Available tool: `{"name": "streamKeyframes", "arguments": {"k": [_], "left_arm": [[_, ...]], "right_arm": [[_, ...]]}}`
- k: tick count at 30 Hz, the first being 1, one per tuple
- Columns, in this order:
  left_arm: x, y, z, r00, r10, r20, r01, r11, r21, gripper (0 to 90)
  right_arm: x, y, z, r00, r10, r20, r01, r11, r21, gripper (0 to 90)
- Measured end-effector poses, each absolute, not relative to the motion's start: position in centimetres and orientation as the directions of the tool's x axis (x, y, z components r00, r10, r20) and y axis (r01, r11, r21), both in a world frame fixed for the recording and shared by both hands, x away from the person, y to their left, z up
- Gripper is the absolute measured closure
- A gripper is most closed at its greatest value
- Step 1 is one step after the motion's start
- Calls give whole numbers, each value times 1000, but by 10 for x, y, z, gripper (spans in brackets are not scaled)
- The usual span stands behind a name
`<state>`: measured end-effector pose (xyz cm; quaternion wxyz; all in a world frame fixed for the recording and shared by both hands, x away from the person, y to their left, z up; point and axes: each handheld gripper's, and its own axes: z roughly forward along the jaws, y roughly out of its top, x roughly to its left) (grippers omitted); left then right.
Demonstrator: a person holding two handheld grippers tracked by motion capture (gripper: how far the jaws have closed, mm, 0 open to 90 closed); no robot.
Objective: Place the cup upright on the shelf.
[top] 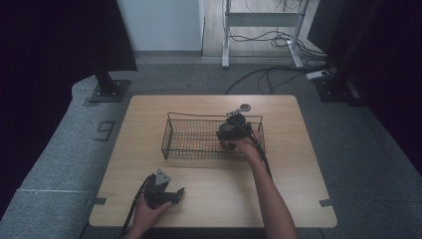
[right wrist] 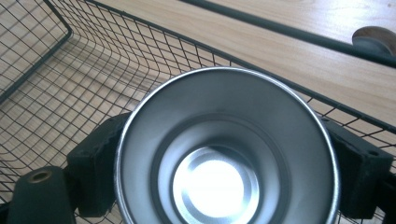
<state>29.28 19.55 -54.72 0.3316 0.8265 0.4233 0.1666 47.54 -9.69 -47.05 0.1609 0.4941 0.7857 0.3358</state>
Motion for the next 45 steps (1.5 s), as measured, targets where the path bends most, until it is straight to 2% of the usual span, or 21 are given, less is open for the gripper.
{"name": "streamKeyframes", "arguments": {"k": [33,45], "left_arm": [[293,195,-547,586,810,-7,590,-421,689,161],[293,195,-547,586,810,-7,590,-420,689,161]], "right_arm": [[479,-97,-482,-446,894,37,728,339,596,124],[475,-103,-481,-425,903,59,730,304,612,36]]}}
